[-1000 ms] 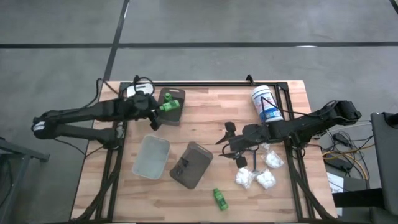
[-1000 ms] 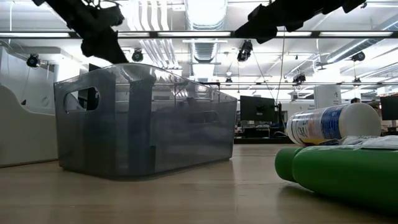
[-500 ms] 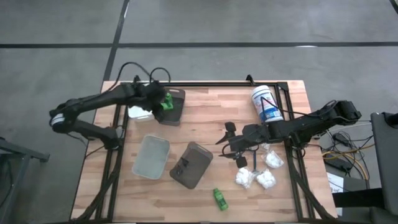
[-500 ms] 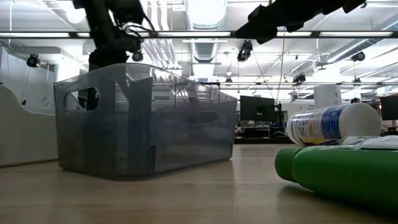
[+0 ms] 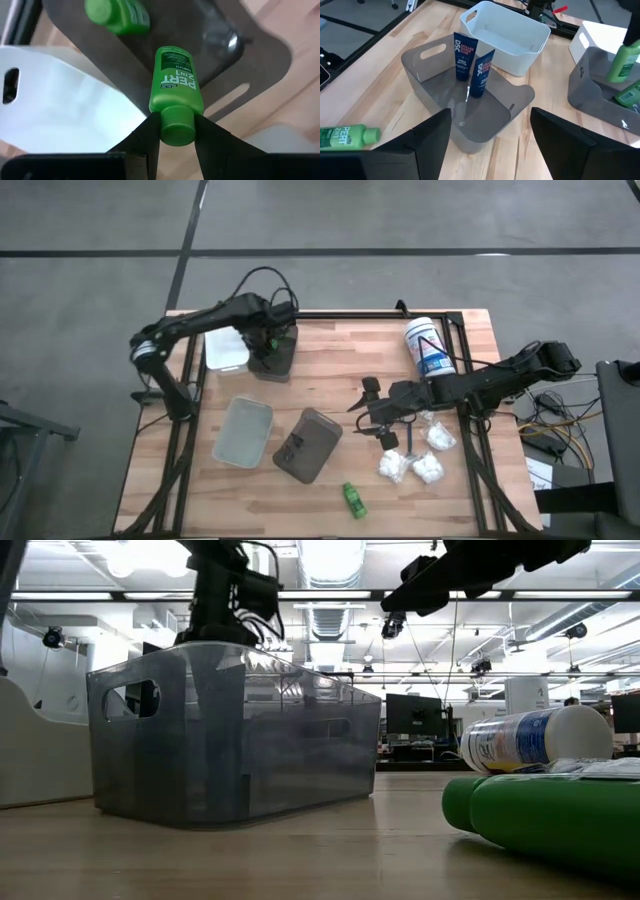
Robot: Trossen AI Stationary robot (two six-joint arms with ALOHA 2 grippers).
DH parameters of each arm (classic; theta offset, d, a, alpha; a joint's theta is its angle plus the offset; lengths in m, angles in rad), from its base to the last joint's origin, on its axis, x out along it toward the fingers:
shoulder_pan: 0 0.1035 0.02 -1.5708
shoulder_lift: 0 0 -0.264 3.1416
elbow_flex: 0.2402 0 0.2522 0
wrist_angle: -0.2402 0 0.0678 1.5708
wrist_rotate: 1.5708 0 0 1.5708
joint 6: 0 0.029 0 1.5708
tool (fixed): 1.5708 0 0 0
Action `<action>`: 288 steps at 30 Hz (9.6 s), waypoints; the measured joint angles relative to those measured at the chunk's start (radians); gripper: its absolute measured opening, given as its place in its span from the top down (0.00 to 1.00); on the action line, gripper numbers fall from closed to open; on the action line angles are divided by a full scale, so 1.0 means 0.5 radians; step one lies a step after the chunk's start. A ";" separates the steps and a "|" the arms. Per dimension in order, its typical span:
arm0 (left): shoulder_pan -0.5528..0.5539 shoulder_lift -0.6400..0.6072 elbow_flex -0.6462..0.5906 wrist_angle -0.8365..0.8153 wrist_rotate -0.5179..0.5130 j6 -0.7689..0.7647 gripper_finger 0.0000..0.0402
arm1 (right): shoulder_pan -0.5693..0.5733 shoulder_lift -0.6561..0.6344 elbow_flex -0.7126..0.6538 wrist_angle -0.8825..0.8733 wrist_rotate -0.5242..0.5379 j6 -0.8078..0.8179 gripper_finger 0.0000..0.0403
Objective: Pick & Place Travel size toiletries
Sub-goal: Put the top green shampoo into the top black transparent bin, then put the middle blue razor into the gray bin
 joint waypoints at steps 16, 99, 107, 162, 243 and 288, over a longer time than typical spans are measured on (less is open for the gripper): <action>0.005 0.248 0.067 -0.142 -0.158 0.153 0.74 | 0.001 0.000 -0.019 -0.014 -0.001 -0.001 0.27; -0.366 -1.298 -0.633 1.020 -0.191 0.244 0.66 | 0.001 0.001 -0.027 -0.115 -0.020 0.156 0.34; -0.592 -1.636 -1.151 1.643 -0.020 0.225 0.66 | -0.003 0.001 -0.027 -0.305 -0.017 0.212 0.42; -1.736 -1.170 -1.658 3.065 -0.325 0.296 0.69 | -0.004 0.322 -0.302 -0.974 0.141 0.673 0.88; -1.574 -0.094 -1.391 4.492 -0.504 0.482 0.68 | -0.008 0.460 -0.298 1.281 0.089 0.252 0.88; -1.575 -0.231 -1.407 4.117 -0.528 0.214 0.91 | -0.009 0.450 -0.298 1.282 0.088 0.305 0.76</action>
